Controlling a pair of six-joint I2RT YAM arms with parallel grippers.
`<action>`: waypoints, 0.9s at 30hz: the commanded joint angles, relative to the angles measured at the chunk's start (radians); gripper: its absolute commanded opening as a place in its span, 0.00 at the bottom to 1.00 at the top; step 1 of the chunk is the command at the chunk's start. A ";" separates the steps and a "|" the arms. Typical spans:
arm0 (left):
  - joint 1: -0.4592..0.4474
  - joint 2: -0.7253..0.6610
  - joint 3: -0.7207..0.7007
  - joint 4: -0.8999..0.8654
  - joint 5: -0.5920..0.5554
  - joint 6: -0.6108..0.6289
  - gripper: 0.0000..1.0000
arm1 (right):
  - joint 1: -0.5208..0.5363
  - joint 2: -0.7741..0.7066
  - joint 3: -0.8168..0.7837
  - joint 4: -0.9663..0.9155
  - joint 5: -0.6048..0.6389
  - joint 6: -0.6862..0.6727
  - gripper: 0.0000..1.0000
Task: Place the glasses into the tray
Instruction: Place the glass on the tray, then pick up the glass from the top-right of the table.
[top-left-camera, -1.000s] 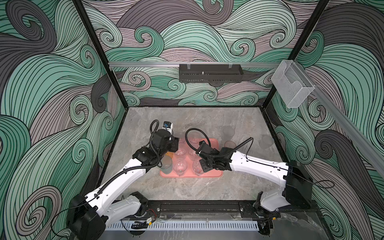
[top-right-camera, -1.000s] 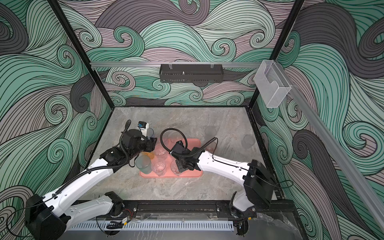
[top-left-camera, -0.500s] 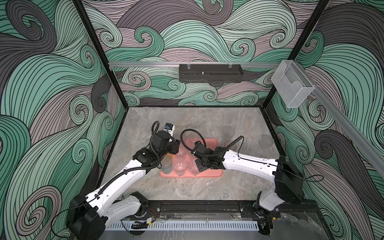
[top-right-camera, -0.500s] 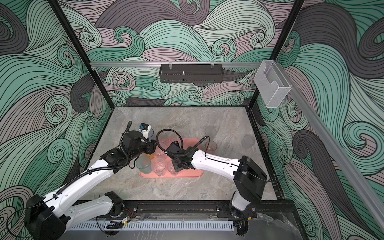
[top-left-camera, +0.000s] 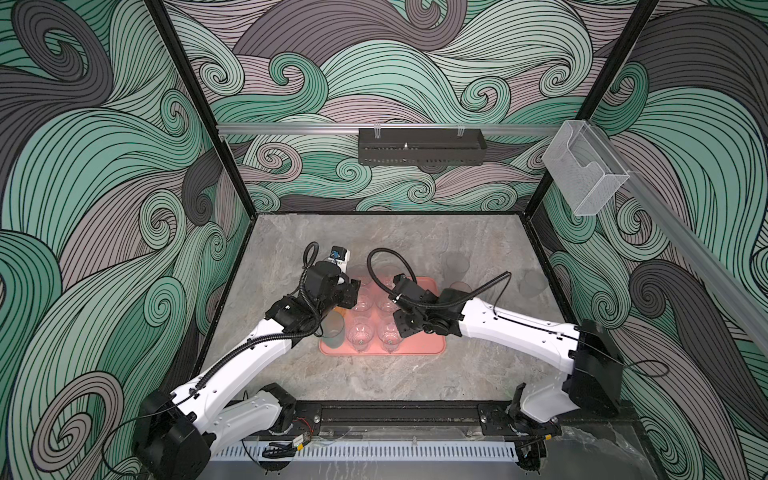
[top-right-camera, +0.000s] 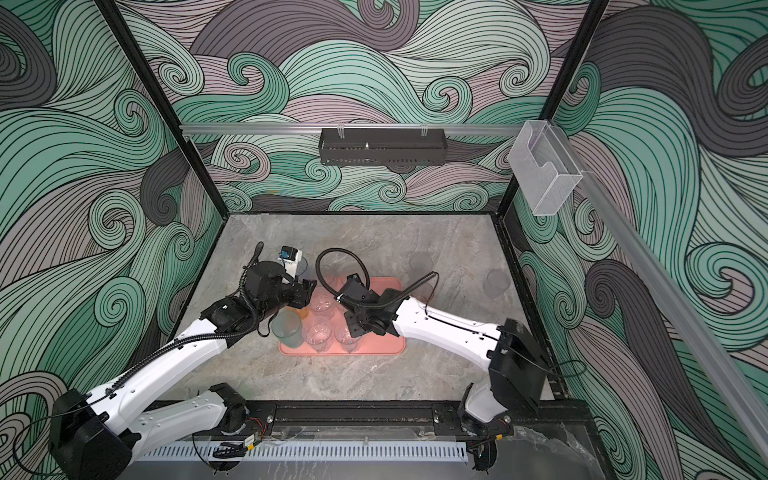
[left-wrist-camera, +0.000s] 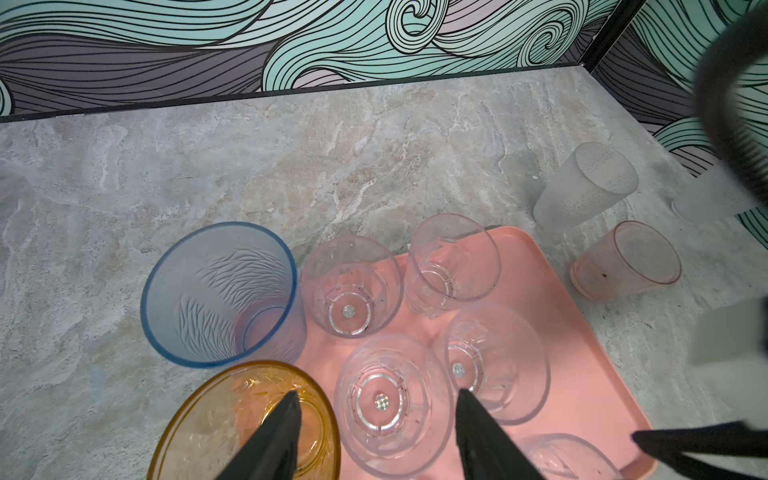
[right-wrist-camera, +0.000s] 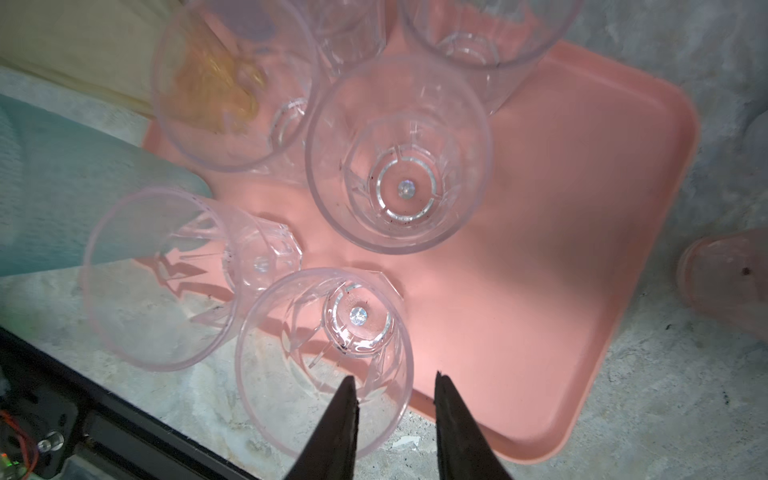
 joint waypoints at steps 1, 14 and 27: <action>-0.001 -0.014 0.052 0.030 0.012 0.043 0.61 | -0.071 -0.081 0.033 -0.029 -0.039 0.010 0.36; -0.142 0.261 0.256 0.092 0.141 0.149 0.61 | -0.480 -0.128 0.035 -0.037 -0.018 -0.131 0.41; -0.203 0.619 0.502 -0.001 0.169 0.175 0.61 | -0.745 0.116 0.107 0.085 -0.115 -0.081 0.49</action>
